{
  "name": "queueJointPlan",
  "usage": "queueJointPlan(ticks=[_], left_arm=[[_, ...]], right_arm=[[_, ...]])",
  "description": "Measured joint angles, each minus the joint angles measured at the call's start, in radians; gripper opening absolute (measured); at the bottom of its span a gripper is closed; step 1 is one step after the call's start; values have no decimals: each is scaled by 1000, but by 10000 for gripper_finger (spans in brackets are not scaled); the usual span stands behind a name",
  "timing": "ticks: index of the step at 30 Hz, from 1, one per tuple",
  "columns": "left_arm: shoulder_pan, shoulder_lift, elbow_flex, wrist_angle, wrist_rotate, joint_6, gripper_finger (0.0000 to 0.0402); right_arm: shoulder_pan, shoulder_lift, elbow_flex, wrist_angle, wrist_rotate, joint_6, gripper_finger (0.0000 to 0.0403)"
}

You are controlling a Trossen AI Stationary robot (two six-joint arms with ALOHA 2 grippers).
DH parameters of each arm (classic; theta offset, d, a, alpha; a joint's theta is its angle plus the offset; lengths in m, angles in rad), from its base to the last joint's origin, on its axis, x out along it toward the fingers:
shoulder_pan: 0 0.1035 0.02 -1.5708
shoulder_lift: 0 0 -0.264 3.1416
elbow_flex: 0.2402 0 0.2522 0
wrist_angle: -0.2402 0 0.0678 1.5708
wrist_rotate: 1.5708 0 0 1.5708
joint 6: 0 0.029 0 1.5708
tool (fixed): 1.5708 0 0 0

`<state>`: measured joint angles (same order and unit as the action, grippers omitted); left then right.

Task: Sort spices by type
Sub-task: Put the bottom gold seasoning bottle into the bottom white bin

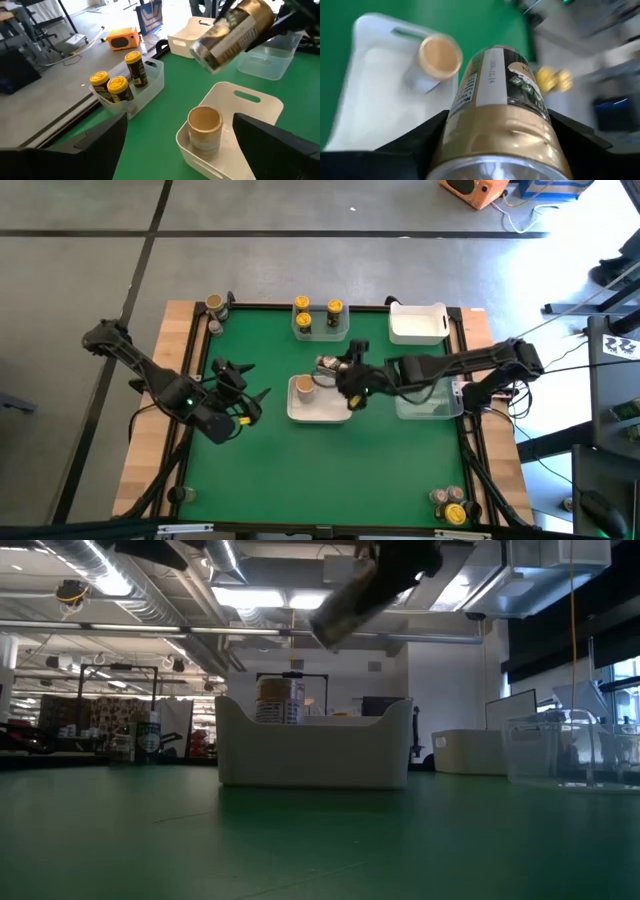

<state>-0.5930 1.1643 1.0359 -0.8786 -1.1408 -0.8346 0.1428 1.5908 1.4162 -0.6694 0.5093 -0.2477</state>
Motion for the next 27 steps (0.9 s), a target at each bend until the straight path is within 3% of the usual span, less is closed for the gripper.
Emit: queueJointPlan(ticks=[3,9,15,19,27], left_arm=[[0,14,0,-4,0,6,345],[17,18,0,-4,1,103,345],[45,18,0,1,-1,156,345],[87,18,0,9,-12,180,345],[176,32,-1,46,-22,170,345]], right_arm=[[-47,0,22,-102,-96,89,291],[-141,30,24,-116,-321,178,291],[-157,104,25,-170,-467,239,292],[-155,151,25,-205,-521,304,292],[-157,217,25,-141,-506,362,292]])
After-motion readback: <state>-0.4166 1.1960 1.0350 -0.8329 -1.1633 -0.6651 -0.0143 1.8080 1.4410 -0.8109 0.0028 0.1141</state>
